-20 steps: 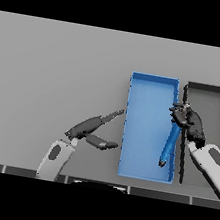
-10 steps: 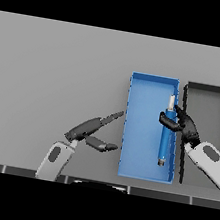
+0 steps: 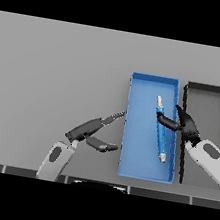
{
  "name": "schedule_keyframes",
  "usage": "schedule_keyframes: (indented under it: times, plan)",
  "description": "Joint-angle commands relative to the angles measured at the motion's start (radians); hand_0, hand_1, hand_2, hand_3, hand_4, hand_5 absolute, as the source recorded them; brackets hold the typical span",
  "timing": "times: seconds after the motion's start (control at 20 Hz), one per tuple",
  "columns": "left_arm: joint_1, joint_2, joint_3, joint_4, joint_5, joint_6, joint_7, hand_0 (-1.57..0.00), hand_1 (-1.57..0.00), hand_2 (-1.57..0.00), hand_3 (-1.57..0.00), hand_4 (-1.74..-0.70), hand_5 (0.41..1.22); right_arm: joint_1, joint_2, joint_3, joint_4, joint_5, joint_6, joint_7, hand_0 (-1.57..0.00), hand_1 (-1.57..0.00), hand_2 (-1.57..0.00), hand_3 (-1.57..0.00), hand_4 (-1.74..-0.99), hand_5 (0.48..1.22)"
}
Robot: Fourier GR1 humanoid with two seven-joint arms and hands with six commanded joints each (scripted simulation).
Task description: Pick up the blue pipe and place it into the blue bin.
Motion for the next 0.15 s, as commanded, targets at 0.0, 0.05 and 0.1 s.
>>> schedule_keyframes:
  times: [0.0, 0.05, 0.1]
  plan:
    - [-0.001, -0.006, -0.003, 0.006, -0.007, 0.007, 0.007, 0.00, 0.00, 0.00, 0.00, -0.88, 0.431, -0.008, -0.010, 0.008, -0.006, 0.000, 0.006, 0.000, -0.01, -0.01, -0.01, 0.00, -1.022, 0.655]
    - [-0.003, -0.010, -0.004, 0.012, -0.011, 0.010, 0.012, 0.00, 0.00, 0.00, 0.00, -0.88, 0.431, -0.011, -0.010, 0.013, -0.005, -0.001, 0.004, 0.000, -0.01, -0.01, -0.01, 0.00, -1.022, 0.649]
    - [-0.010, -0.016, -0.006, 0.025, -0.022, 0.020, 0.014, 0.00, 0.00, 0.00, 0.00, -0.88, 0.431, -0.008, -0.004, 0.012, -0.010, -0.006, -0.003, -0.002, -0.01, -0.01, -0.01, 0.00, -1.022, 0.643]
